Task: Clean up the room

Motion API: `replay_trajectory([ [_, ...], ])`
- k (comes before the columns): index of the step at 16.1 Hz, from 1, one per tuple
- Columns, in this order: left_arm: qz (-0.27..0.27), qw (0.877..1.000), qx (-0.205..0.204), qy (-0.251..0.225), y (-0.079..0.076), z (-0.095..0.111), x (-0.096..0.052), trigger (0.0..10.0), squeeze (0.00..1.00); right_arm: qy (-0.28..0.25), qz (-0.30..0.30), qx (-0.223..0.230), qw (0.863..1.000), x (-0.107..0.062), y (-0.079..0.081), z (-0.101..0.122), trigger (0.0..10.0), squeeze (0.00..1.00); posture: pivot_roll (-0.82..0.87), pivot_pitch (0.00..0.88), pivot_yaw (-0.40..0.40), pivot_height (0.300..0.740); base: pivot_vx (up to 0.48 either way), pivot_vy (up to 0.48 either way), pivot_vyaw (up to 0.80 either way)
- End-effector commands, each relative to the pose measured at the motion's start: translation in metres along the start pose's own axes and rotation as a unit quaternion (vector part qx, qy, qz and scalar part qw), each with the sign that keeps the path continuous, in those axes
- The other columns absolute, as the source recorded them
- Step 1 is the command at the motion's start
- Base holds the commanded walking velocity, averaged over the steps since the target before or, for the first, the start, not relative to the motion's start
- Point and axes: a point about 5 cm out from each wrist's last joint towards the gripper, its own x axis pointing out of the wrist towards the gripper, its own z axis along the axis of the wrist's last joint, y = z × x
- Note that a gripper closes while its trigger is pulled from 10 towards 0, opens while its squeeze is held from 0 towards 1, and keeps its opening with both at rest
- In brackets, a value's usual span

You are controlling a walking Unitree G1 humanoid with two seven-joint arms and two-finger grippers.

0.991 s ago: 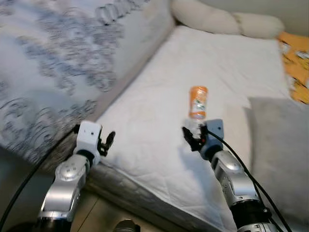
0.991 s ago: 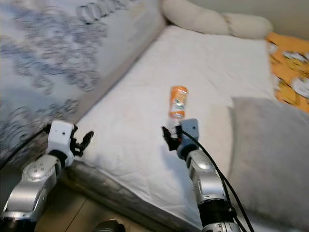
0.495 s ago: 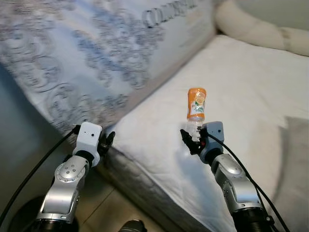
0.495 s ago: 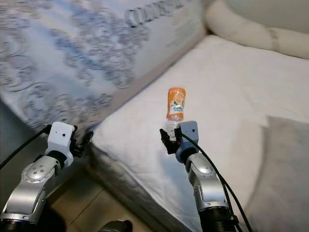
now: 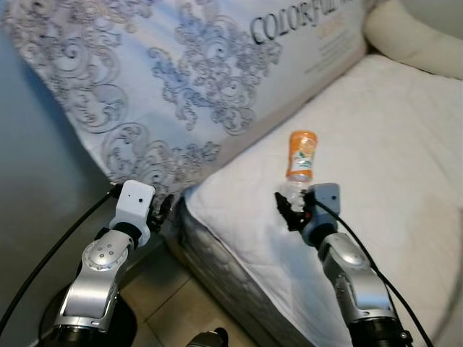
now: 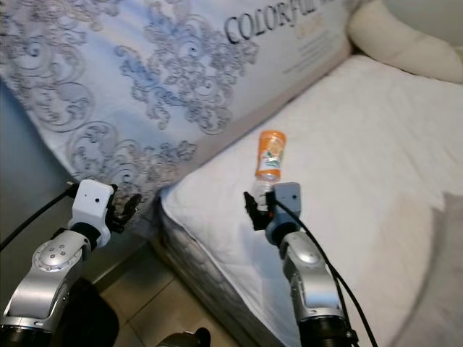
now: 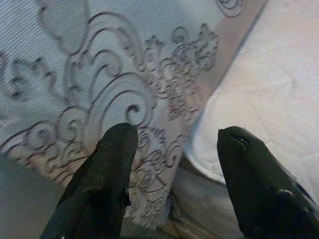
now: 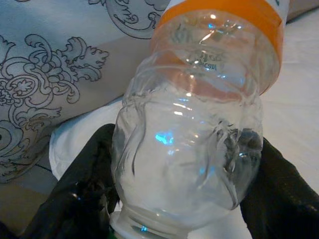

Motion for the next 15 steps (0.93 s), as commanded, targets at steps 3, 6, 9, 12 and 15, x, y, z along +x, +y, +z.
replay_trajectory([
  [3, 0.003, 1.0, -0.005, -0.003, 0.002, 0.002, -0.003, 10.0, 0.0, 0.012, 0.036, 0.003, 0.999, -0.004, 0.007, -0.001, 10.0, 0.0, 0.11, 0.0, 0.057, 0.74, 0.0, 0.0, 0.8],
  [6, 0.001, 1.0, 0.004, -0.002, 0.001, 0.0, -0.005, 10.0, 0.0, 0.016, 0.038, 0.001, 0.999, -0.005, 0.007, -0.005, 10.0, 0.0, 0.11, 0.0, 0.053, 0.74, 0.0, 0.0, 0.8],
  [9, -0.005, 1.0, -0.011, -0.008, -0.003, -0.002, -0.007, 10.0, 0.0, 0.035, 0.035, 0.014, 0.999, -0.006, 0.005, -0.009, 10.0, 0.0, 0.11, 0.0, 0.05, 0.74, 0.0, 0.0, 0.8],
  [12, -0.006, 1.0, -0.024, -0.004, -0.008, -0.005, -0.009, 10.0, 0.0, 0.04, 0.044, 0.003, 0.998, -0.007, 0.006, -0.011, 10.0, 0.0, 0.11, 0.0, 0.044, 0.74, 0.0, 0.0, 0.8],
  [15, 0.0, 1.0, -0.016, -0.005, -0.009, -0.007, -0.011, 10.0, 0.0, 0.042, 0.042, -0.004, 0.998, -0.007, 0.004, -0.011, 10.0, 0.0, 0.12, 0.0, 0.038, 0.74, 0.0, 0.0, 0.8],
])
